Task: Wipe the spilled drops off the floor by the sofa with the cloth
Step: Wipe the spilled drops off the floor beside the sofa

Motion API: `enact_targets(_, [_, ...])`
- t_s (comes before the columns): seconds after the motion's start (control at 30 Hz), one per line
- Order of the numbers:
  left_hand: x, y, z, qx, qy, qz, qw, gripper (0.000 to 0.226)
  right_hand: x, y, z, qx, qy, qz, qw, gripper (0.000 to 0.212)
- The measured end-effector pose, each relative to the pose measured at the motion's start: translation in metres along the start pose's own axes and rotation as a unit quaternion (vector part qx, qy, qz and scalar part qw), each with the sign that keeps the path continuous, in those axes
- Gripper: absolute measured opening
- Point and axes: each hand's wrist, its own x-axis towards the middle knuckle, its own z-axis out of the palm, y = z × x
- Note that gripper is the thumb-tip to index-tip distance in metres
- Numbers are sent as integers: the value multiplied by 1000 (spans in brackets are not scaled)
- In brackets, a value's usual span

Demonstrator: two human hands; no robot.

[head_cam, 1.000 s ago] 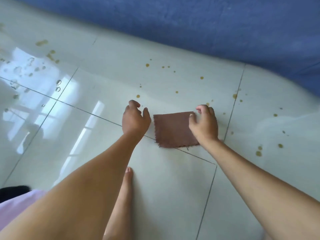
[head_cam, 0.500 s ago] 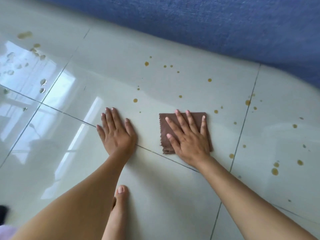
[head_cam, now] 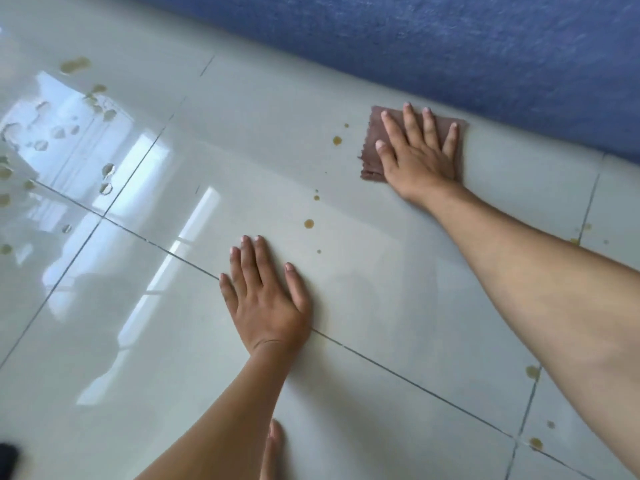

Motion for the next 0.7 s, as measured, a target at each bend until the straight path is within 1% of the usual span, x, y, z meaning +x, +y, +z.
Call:
enact_targets(0.1, [-1,2,-1,0,-5,2,1000,71,15,-47,-1,13,-13,-39,999,58])
enact_targets(0.17, [2,-1,-1,1,-6,4,1000,69,8,-78,2,15,-23,-89,996,57])
enact_targets(0.23, [4,-3,0,-2,-6,3,1000,66,-14,-99,9,9,-28,-158,987,57])
enact_targets(0.33, [1,-2,-1,-13,-7,3,1000,65,-64,-95,23,7,-42,-273,961,58])
enact_targets(0.37, [1,-2,-2,-17,-7,4,1000,65,-80,-85,26,6,-43,-302,952,59])
enact_targets(0.43, [2,-2,-2,-21,-4,7,1000,65,-109,-54,33,-12,-44,-333,942,55])
enact_targets(0.5, [2,-1,-2,-26,-1,4,1000,65,-129,-15,36,-46,-42,-333,941,54])
enact_targets(0.57, [2,-1,-1,-27,-2,3,1000,65,-135,23,30,-63,-44,-315,946,56])
enact_targets(0.63, [1,-1,-1,-22,-3,1,1000,65,-126,54,21,-87,-45,-264,960,58])
enact_targets(0.7, [1,0,-1,-19,-2,-2,1000,64,-103,72,9,-84,-42,-179,979,61])
